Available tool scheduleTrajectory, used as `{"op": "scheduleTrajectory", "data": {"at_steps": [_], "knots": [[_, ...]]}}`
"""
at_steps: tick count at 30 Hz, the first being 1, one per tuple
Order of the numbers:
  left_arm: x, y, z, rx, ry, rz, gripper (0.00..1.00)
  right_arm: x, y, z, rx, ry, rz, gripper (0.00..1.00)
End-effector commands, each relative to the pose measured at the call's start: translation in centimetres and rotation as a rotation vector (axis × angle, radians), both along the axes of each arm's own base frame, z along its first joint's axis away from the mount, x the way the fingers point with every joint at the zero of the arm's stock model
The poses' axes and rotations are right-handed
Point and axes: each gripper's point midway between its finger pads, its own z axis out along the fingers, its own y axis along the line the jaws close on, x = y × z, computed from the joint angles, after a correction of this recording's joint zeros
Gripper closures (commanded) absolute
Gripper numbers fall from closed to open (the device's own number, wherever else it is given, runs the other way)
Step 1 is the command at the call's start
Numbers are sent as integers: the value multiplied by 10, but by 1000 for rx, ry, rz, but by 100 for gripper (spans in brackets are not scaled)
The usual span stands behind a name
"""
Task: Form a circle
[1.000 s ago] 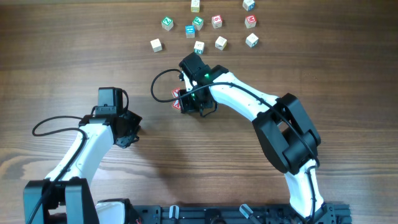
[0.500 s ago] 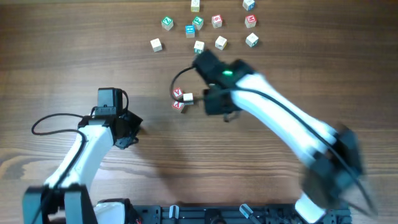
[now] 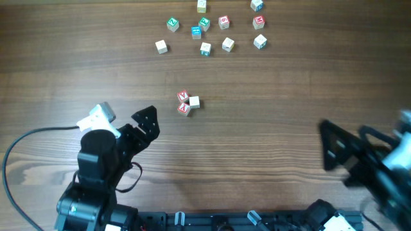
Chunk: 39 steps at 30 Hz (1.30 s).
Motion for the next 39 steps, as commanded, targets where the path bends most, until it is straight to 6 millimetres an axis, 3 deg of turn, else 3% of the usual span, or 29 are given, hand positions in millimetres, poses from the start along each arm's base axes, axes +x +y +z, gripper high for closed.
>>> {"op": "scheduleTrajectory", "data": {"at_steps": [1,6,13,19,23,27,32,34,39], "knots": [[-4,3,-2,29,2,2,0,-25,-20,8,70,-63,-6,0],[-3,3,-6,33,21,2,0,-46,-36,-5,63,-53,-7,0],[-3,3,-6,33,21,2,0,-59,-47,-42,-46,84,-8,0],[-3,3,-6,33,21,2,0,-65,-51,-54,-82,128,-8,0],[-3,3,-6,33,21,2,0,-72,-64,-53,-58,109,-108,0],[-3,3,-6,33,21,2,0,-85,-83,-60,-39,102,-315,0],[-3,3,-6,33,21,2,0,-110,-98,-88,6,47,-497,0],[-3,3,-6,33,21,2,0,-119,-100,-110,66,52,-566,0],[-3,3,-6,33,21,2,0,-105,-97,-165,257,169,-704,1]]}}
